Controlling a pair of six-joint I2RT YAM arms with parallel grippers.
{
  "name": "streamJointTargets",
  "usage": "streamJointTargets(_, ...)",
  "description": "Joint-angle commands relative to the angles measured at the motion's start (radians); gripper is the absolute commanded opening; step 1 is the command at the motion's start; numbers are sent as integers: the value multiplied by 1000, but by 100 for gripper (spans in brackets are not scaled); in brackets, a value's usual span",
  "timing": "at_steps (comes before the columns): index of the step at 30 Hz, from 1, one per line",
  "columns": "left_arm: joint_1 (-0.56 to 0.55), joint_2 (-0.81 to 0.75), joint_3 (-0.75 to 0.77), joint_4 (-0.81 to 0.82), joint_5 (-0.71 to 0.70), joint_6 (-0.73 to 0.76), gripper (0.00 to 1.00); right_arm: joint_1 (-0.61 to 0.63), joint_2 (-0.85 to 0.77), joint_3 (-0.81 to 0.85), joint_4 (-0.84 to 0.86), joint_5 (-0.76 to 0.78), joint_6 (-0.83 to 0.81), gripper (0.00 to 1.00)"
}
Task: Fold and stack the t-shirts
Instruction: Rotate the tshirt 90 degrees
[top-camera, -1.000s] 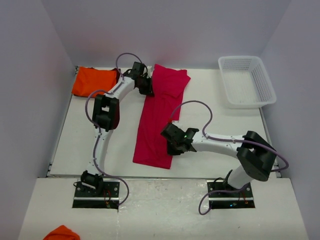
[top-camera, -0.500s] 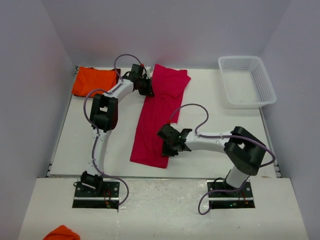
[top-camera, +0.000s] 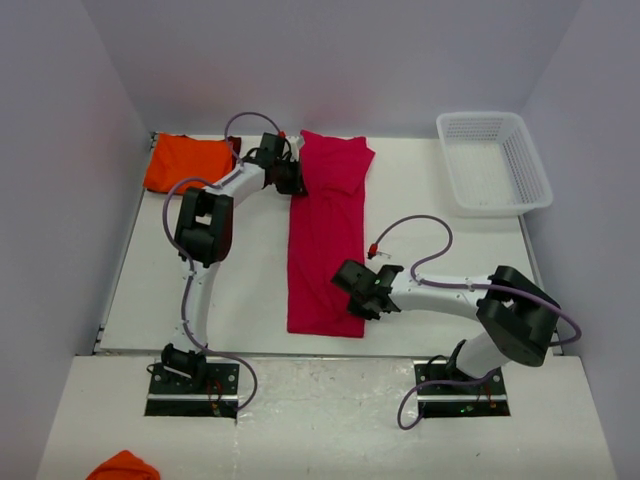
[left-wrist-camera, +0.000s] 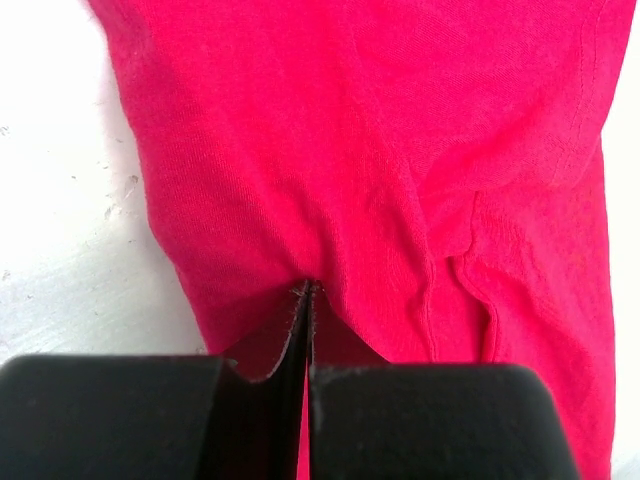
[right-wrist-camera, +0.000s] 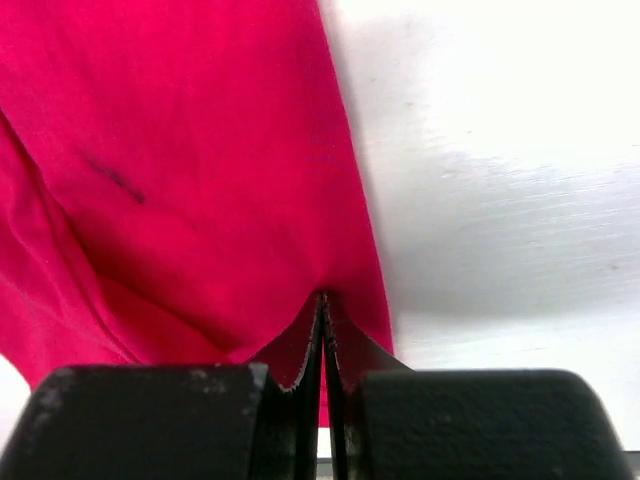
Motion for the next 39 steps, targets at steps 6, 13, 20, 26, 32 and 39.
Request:
streamJointTargets(6,0,-117,-155,-58,-107,-27,0,2,-9,21,3,111,-208,0)
streamJointTargets(13,-31,-316,-235,24,-145,-93,20,38,-24,130,-18,109,-294,4)
streamJointTargets(20,-91,-552,-286,35,-306,-116,61,45,-75,205,-112,161,-333,20)
streamJointTargets(26,-155,-752,-432,-51,-354,-191,61,45,-209,213,-288,243,-273,46)
streamJointTargets(32,-297,-1002,-844,-48,-224,-287,16,44,-439,94,-282,191,-277,41)
streamJointTargets(39,-419,-1200,-1068,-59,-236,-385,34,35,-562,-46,-157,74,-302,42)
